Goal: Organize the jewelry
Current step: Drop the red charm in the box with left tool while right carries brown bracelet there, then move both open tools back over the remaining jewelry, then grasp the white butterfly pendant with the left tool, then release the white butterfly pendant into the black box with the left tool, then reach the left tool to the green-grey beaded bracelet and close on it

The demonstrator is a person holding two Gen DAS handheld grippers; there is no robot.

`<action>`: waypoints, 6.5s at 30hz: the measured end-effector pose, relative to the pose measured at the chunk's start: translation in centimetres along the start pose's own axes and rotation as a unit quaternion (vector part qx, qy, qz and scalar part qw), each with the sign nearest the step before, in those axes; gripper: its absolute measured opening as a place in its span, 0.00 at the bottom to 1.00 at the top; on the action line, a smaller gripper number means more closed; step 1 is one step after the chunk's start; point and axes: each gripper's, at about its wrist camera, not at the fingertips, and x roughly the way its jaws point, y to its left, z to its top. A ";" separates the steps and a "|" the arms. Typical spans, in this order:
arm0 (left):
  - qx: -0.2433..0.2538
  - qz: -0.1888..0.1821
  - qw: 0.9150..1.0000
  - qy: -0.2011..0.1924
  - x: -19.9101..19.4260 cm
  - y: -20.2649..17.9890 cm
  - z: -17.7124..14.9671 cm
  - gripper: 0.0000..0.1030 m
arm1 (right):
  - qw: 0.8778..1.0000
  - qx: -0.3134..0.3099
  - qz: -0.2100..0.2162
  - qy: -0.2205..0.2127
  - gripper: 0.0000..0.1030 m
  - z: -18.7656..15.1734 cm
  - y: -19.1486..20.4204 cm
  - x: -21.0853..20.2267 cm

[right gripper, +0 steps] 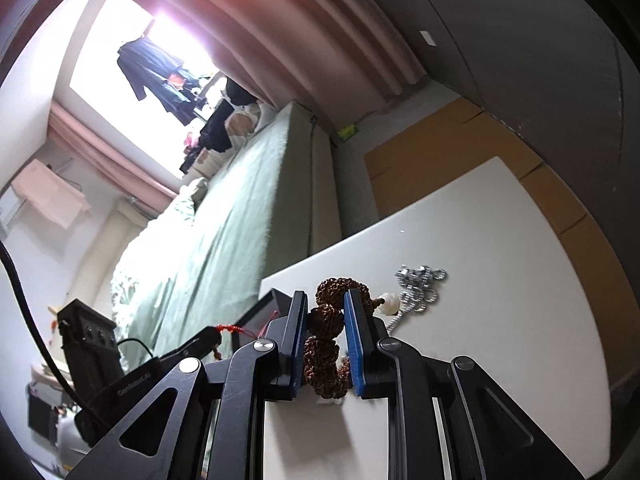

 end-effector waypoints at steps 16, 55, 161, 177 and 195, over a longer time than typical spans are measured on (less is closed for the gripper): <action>-0.030 0.026 0.999 -0.008 -1.9 4.7 1.5 0.67 | 0.997 -0.032 0.071 -0.008 0.19 -0.7 4.8 2.5; 0.055 0.043 0.996 0.058 1.4 -1.7 -3.1 0.67 | 0.995 -0.008 -0.090 0.041 0.71 -1.2 -1.2 0.6; -0.030 0.077 0.997 -0.007 -1.4 7.0 1.6 0.64 | 0.988 -0.075 0.085 0.103 0.46 -3.1 6.6 9.3; 0.008 0.067 0.998 0.009 -1.3 2.0 -1.1 0.64 | 0.998 -0.026 -0.025 0.059 0.54 -1.9 0.3 2.8; 0.085 0.095 0.990 0.064 3.7 -5.1 -7.3 0.61 | 0.994 0.009 -0.099 0.044 0.81 -1.3 -5.0 -2.5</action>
